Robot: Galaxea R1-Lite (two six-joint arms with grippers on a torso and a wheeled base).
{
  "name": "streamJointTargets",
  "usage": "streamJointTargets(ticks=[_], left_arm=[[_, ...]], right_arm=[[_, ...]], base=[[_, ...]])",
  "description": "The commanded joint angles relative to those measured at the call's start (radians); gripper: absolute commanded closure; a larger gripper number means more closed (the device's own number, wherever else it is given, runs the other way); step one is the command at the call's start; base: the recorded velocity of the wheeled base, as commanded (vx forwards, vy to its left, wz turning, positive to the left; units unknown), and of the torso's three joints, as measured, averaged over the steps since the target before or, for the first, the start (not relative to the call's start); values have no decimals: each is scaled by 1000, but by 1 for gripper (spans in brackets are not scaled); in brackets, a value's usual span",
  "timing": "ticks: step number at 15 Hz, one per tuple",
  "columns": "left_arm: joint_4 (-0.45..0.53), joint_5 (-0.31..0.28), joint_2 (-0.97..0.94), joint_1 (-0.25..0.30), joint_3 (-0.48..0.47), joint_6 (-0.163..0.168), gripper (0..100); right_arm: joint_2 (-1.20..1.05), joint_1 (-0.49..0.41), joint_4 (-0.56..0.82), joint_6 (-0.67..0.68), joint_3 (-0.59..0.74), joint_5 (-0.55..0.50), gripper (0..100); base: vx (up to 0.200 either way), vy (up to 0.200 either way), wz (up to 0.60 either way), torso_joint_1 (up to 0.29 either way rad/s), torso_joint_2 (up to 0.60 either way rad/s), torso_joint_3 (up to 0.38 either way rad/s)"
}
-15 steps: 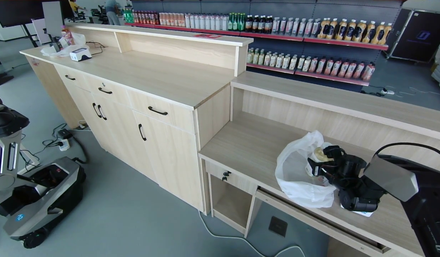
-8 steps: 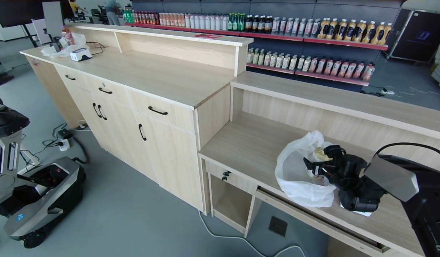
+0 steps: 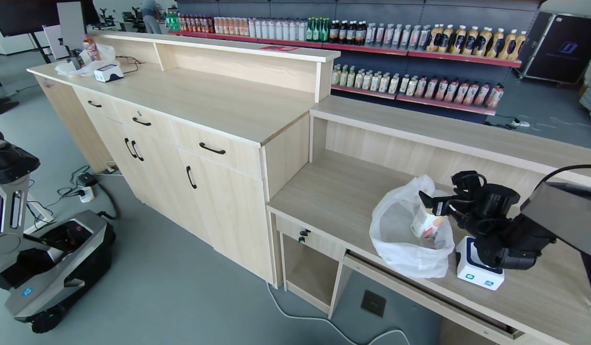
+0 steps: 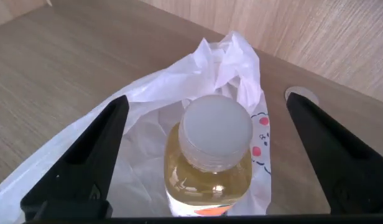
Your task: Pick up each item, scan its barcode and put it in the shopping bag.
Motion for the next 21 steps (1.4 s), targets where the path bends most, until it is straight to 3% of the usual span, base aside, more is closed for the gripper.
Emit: streamJointTargets(ticks=[1, 2, 3, 5, 10, 15, 18, 21], left_arm=[[0, -1, 1, 0, 0, 0, 0], [0, -1, 1, 0, 0, 0, 0], [0, -1, 1, 0, 0, 0, 0], [0, -1, 1, 0, 0, 0, 0], [0, -1, 1, 0, 0, 0, 0], [0, -1, 1, 0, 0, 0, 0], [0, 1, 0, 0, 0, 0, 0], [0, -1, 1, 0, 0, 0, 0]], right_arm=[[-515, -30, 31, -52, 456, 3, 0], [-660, -67, 35, -139, 603, 6, 0], [-776, -95, 71, -214, 661, 7, 0], [-946, -129, 249, -305, 644, -2, 0], [-1080, -322, 390, -348, 644, -60, 0], [-1009, -558, 514, -299, 637, -95, 0], [-827, -612, 459, -173, 620, -88, 0], [-647, -636, 450, -159, 517, -78, 0]], base=[[0, 0, 0, 0, 0, 0], [0, 0, 0, 0, 0, 0], [0, 0, 0, 0, 0, 0], [0, 0, 0, 0, 0, 0], [0, 0, -600, -1, 0, 3], [0, 0, -600, 1, 2, 2], [0, 0, -200, 2, -1, 1], [0, 0, 0, 0, 0, 0]])
